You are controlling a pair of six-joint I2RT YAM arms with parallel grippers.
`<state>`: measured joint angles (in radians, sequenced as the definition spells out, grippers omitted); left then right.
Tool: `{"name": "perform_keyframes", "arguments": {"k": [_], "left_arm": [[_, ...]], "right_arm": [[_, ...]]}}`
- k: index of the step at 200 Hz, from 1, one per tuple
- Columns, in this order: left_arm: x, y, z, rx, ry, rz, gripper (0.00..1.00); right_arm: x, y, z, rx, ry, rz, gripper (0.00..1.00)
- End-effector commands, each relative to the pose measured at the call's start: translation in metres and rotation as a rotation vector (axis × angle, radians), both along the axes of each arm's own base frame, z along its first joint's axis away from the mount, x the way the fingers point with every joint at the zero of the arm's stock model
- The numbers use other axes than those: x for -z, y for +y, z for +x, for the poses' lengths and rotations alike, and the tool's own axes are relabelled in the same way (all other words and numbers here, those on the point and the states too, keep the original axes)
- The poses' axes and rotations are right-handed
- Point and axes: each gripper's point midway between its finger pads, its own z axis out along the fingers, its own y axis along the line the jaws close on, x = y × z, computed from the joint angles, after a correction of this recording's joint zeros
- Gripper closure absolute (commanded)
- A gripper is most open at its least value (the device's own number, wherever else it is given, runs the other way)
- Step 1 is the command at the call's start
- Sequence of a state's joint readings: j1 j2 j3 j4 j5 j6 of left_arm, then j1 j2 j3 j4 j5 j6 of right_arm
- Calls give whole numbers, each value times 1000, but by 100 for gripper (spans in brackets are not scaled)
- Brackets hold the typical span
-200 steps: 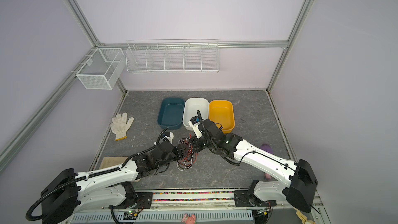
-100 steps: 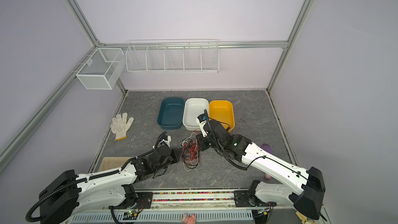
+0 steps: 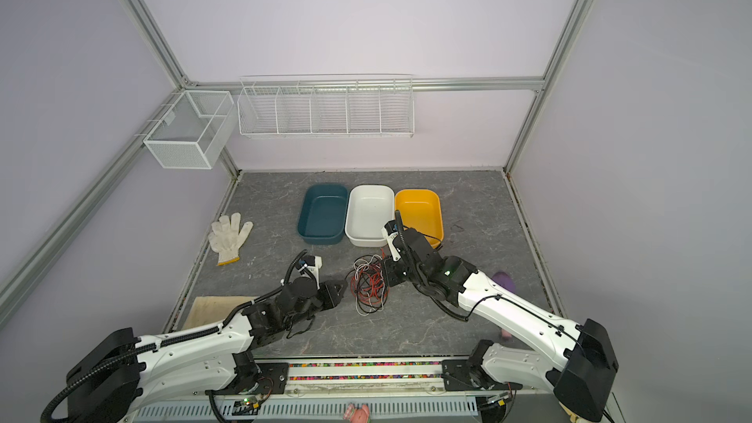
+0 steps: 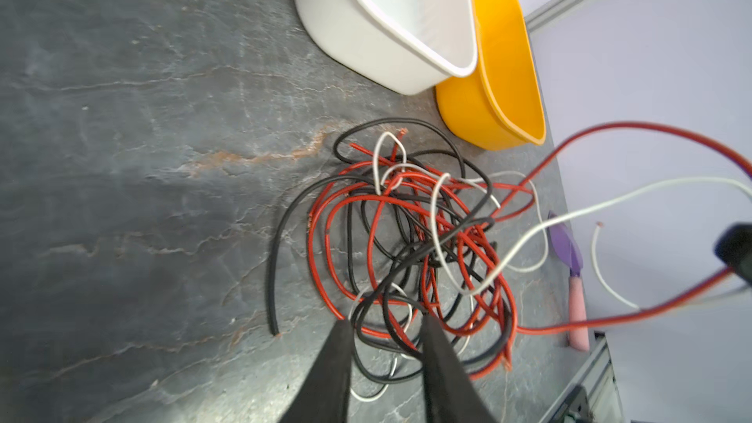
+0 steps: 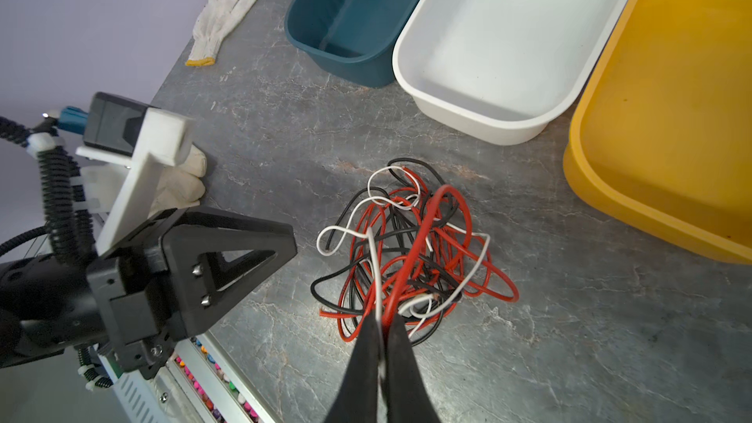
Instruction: Untangle the cables
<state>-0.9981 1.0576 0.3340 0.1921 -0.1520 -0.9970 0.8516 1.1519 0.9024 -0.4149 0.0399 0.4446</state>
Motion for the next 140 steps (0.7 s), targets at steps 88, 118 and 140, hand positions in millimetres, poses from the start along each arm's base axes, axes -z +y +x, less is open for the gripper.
{"name": "perform_keyframes", "arguments": {"k": [88, 118, 140], "left_arm": [[1, -37, -6, 266, -116, 133, 50], [-5, -33, -6, 298, -179, 184, 47], [-5, -24, -8, 325, -235, 236, 43]], "right_arm": [[-4, 6, -2, -25, 9, 54, 94], [0, 5, -2, -32, 17, 40, 94], [-1, 6, -2, -38, 17, 38, 94]]}}
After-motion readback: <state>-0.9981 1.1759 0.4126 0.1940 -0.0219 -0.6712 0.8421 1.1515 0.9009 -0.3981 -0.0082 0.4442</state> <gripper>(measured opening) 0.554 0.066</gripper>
